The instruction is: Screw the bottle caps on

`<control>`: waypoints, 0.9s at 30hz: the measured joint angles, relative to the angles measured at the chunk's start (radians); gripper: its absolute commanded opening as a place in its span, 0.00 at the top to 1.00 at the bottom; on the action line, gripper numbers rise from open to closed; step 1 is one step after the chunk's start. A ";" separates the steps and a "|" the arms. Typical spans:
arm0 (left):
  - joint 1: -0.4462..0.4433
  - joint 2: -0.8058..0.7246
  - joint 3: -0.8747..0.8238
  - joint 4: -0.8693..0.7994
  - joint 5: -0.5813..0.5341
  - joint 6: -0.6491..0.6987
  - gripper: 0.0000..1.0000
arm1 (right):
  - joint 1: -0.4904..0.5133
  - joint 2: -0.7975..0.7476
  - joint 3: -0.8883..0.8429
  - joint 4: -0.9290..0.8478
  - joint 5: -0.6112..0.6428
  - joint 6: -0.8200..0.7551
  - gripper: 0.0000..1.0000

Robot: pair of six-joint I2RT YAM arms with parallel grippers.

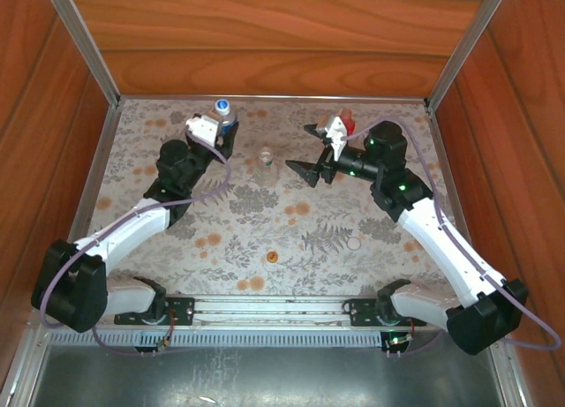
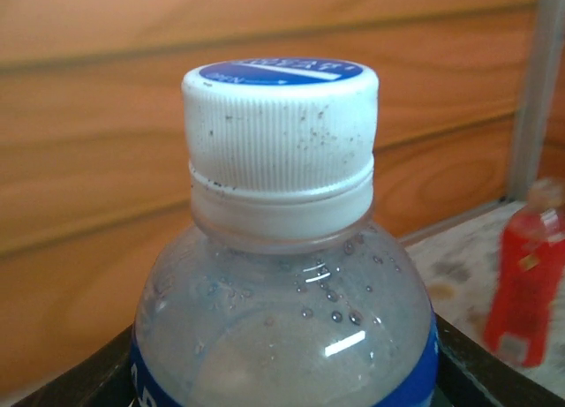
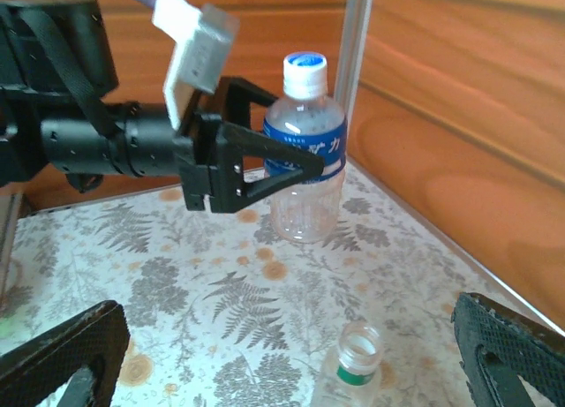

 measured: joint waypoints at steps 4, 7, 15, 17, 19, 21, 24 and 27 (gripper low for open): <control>0.053 -0.002 -0.109 0.000 -0.098 -0.034 0.50 | 0.024 0.026 0.000 0.000 -0.006 0.000 0.00; 0.100 0.027 -0.169 0.033 -0.142 -0.071 0.50 | 0.037 0.042 0.000 0.000 -0.009 0.000 0.00; 0.226 0.219 -0.206 0.146 -0.177 -0.157 0.50 | 0.050 0.064 0.001 -0.007 -0.010 -0.002 0.00; 0.243 0.267 -0.192 0.171 -0.177 -0.168 0.50 | 0.051 0.064 0.003 -0.007 -0.010 -0.003 0.00; 0.259 0.319 -0.176 0.206 -0.173 -0.187 0.50 | 0.051 0.064 0.006 -0.008 -0.010 -0.003 0.00; 0.272 0.369 -0.158 0.238 -0.166 -0.208 0.50 | 0.051 0.064 0.007 -0.008 -0.008 -0.004 0.00; 0.283 0.441 -0.115 0.270 -0.155 -0.232 0.50 | 0.051 0.064 0.007 -0.011 -0.006 -0.008 0.00; 0.286 0.498 -0.070 0.291 -0.151 -0.243 0.50 | 0.051 0.064 0.007 -0.018 -0.002 -0.016 0.00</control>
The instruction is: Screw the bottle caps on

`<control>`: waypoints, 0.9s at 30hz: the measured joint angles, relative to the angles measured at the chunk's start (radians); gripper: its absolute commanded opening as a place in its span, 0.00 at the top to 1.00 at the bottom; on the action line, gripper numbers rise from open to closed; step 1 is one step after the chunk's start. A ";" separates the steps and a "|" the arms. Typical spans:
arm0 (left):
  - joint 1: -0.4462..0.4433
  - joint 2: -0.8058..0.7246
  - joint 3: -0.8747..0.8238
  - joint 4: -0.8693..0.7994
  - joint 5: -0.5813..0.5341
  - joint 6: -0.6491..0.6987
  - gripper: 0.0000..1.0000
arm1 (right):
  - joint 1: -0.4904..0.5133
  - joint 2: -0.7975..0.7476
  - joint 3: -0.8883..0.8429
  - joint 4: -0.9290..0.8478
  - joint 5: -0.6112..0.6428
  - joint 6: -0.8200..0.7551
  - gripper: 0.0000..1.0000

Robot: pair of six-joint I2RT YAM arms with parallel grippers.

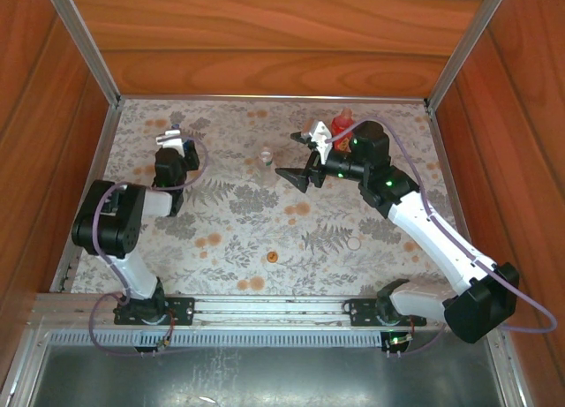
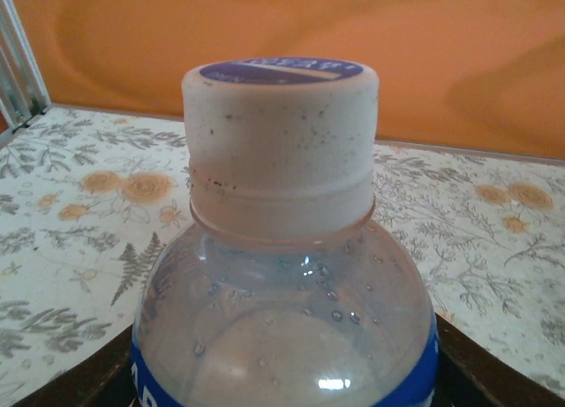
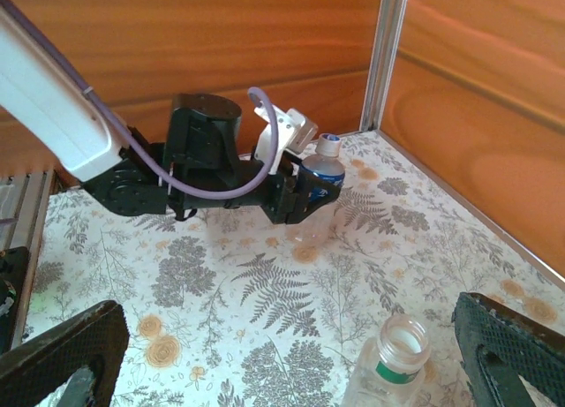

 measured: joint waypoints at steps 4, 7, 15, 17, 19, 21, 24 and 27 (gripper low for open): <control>0.000 0.046 0.029 0.021 -0.003 -0.016 0.50 | 0.000 0.000 0.000 -0.006 0.010 -0.009 0.00; 0.000 0.078 0.042 0.030 -0.005 -0.020 0.50 | 0.000 0.000 0.000 -0.008 0.018 -0.012 0.00; 0.000 0.114 0.058 0.050 -0.005 -0.019 0.38 | 0.000 0.000 0.000 -0.012 0.028 -0.018 0.00; 0.000 0.114 0.058 0.052 -0.005 -0.020 0.36 | 0.000 0.000 0.000 -0.012 0.028 -0.019 0.00; 0.000 0.114 0.058 0.052 -0.005 -0.019 0.34 | 0.000 0.000 0.000 -0.012 0.029 -0.021 0.00; 0.000 0.114 0.058 0.052 -0.005 -0.020 0.32 | 0.000 0.000 0.000 -0.013 0.029 -0.022 0.00; 0.000 0.114 0.058 0.052 -0.004 -0.019 0.30 | 0.000 0.000 0.000 -0.014 0.029 -0.025 0.00; 0.000 0.114 0.058 0.053 -0.004 -0.018 0.26 | 0.000 0.000 0.000 -0.020 0.029 -0.025 0.01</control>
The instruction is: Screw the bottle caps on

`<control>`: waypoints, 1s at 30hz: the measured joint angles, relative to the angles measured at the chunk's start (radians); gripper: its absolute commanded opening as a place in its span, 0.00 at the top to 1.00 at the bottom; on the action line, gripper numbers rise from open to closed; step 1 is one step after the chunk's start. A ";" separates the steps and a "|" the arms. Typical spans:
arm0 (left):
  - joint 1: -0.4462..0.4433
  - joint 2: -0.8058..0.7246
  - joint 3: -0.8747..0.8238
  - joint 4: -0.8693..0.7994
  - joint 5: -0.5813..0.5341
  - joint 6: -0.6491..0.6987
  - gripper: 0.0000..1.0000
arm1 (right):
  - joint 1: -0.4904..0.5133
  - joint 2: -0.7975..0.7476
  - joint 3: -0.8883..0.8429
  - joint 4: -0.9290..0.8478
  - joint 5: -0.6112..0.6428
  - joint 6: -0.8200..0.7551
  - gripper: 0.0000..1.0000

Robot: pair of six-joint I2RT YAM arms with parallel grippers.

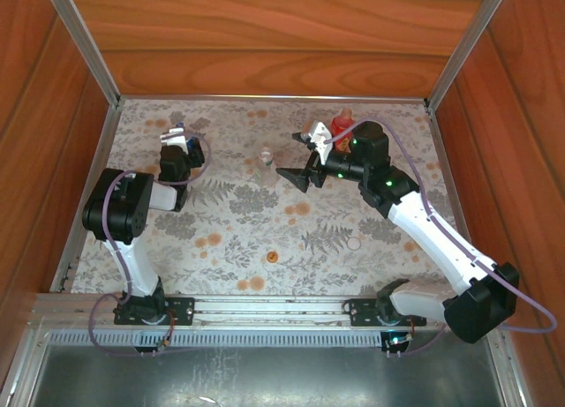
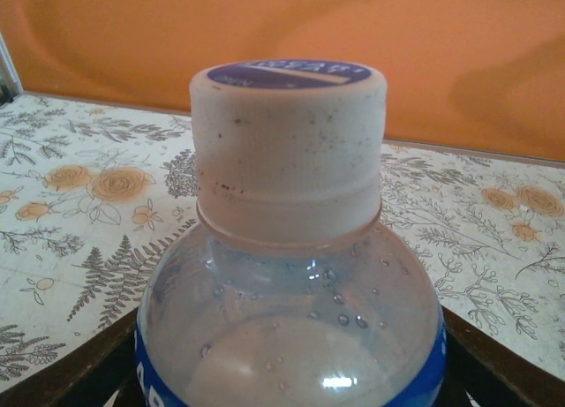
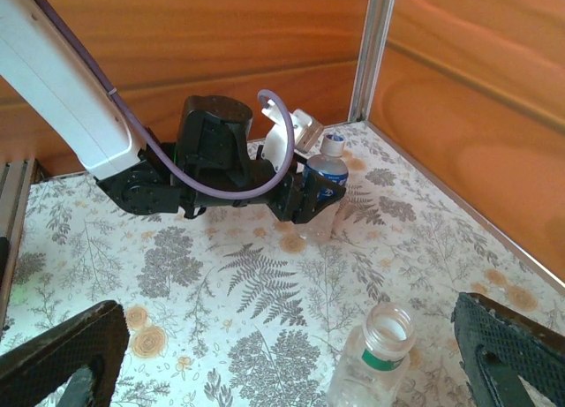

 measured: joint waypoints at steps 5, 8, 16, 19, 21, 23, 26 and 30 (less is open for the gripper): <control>0.000 0.000 0.000 0.007 0.000 0.001 0.21 | 0.000 -0.001 0.000 -0.003 0.016 0.001 0.01; 0.000 -0.003 -0.003 0.010 0.002 0.002 0.14 | 0.000 -0.003 0.000 -0.003 0.031 0.001 0.01; -0.009 -0.101 -0.058 0.010 -0.002 0.013 0.00 | 0.000 -0.018 -0.001 0.005 0.100 0.035 0.01; -0.017 -0.175 -0.092 0.010 -0.002 0.028 0.00 | -0.002 -0.025 -0.004 0.008 0.131 0.060 0.01; -0.024 -0.232 -0.118 0.009 0.000 0.035 0.00 | -0.005 -0.037 -0.019 0.014 0.153 0.083 0.01; -0.038 -0.290 -0.139 0.000 0.008 0.051 0.00 | -0.013 -0.054 -0.042 0.018 0.182 0.111 0.01; -0.084 -0.376 -0.154 -0.027 0.021 0.098 0.00 | -0.028 -0.078 -0.084 0.015 0.249 0.163 0.01; -0.158 -0.442 -0.156 -0.059 0.086 0.138 0.00 | -0.049 -0.106 -0.128 -0.016 0.358 0.235 0.02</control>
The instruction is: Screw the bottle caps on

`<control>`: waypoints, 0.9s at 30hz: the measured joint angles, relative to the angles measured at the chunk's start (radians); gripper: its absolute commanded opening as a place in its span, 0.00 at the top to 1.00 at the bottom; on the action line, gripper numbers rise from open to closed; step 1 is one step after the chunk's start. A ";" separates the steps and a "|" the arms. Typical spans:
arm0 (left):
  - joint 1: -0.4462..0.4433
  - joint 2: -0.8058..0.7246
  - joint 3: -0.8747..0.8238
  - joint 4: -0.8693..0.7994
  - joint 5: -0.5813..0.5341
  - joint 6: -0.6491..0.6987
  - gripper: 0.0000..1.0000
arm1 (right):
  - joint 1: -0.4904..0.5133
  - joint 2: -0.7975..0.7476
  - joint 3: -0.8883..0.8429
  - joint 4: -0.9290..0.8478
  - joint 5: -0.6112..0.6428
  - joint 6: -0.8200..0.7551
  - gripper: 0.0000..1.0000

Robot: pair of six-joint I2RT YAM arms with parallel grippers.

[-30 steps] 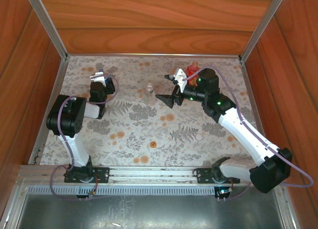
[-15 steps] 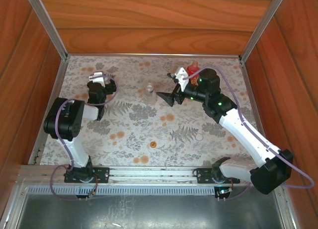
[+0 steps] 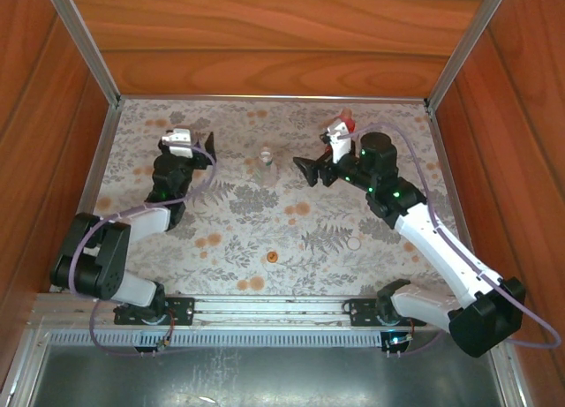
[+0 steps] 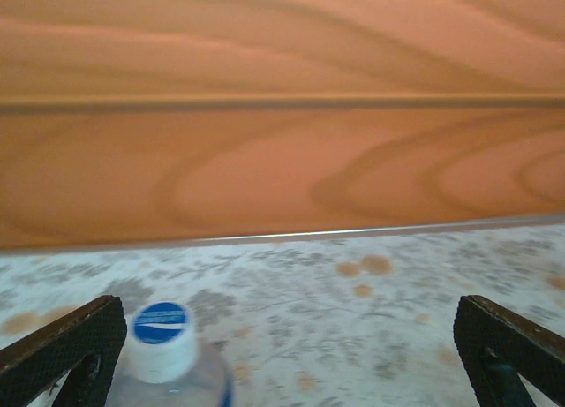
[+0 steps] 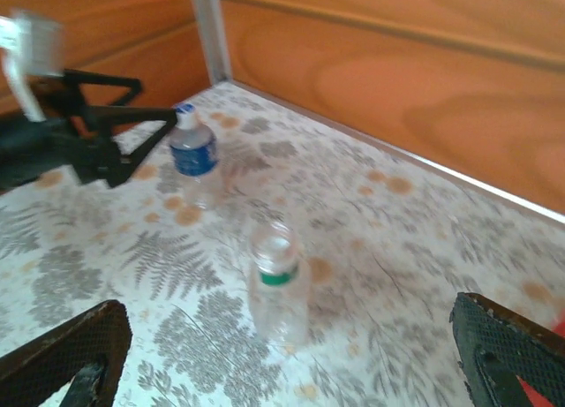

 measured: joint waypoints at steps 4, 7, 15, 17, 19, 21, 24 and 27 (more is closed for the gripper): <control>-0.049 0.021 0.006 -0.019 0.157 0.029 0.00 | -0.010 -0.050 -0.055 -0.056 0.069 0.053 0.02; -0.063 0.095 0.034 -0.027 0.303 0.033 0.00 | -0.013 -0.085 -0.091 -0.085 0.095 0.079 0.02; -0.088 0.253 0.078 -0.036 0.594 0.078 0.00 | -0.013 -0.094 -0.103 -0.111 0.124 0.110 0.03; -0.093 0.288 0.089 -0.029 0.639 0.088 0.00 | -0.013 -0.089 -0.103 -0.111 0.124 0.112 0.03; -0.094 0.323 0.098 -0.011 0.668 0.093 0.00 | -0.013 -0.081 -0.103 -0.111 0.123 0.114 0.03; -0.094 0.356 0.108 0.004 0.684 0.094 0.00 | -0.013 -0.074 -0.103 -0.111 0.122 0.118 0.03; -0.094 0.405 0.126 0.037 0.694 0.091 0.00 | -0.013 -0.067 -0.103 -0.111 0.121 0.121 0.03; -0.094 0.438 0.135 0.073 0.692 0.082 0.00 | -0.013 -0.067 -0.103 -0.111 0.121 0.122 0.03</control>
